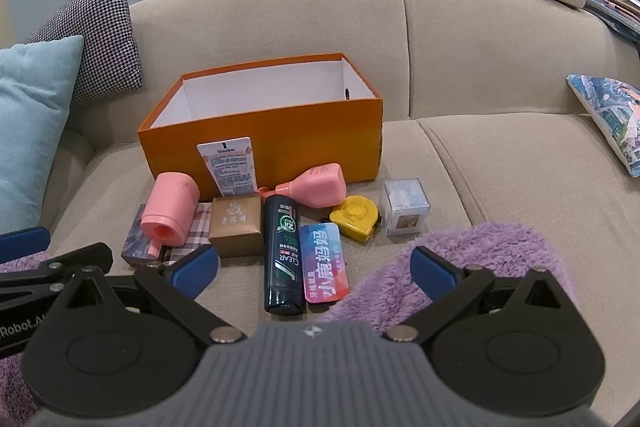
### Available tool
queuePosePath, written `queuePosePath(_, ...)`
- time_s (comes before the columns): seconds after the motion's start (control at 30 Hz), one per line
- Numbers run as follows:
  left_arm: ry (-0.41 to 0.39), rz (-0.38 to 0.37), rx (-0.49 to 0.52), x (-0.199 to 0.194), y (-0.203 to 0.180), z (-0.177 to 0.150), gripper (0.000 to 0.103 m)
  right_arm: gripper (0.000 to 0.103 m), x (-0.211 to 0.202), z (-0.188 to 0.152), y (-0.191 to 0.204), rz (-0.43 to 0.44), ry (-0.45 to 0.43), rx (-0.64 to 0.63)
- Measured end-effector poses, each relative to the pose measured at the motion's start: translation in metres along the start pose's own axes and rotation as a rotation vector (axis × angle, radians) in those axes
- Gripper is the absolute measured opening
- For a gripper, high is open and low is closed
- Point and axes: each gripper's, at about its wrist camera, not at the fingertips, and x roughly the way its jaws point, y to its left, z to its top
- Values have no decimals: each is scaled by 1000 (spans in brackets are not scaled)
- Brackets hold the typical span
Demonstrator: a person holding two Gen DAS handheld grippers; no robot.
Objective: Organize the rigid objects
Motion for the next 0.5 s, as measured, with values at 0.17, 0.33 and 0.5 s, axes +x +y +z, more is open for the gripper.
queuePosePath(0.17,1,-1,0,0,0,0,88,102,1,0,0,0,1,-1)
queuePosePath(0.33,8,-10,1,1,-1,-3,88,102,3,-3,1,5,5,-2)
queuePosePath(0.5,27,-25,-17,7,3,-3,87,101,9,-4,2,40,14,4)
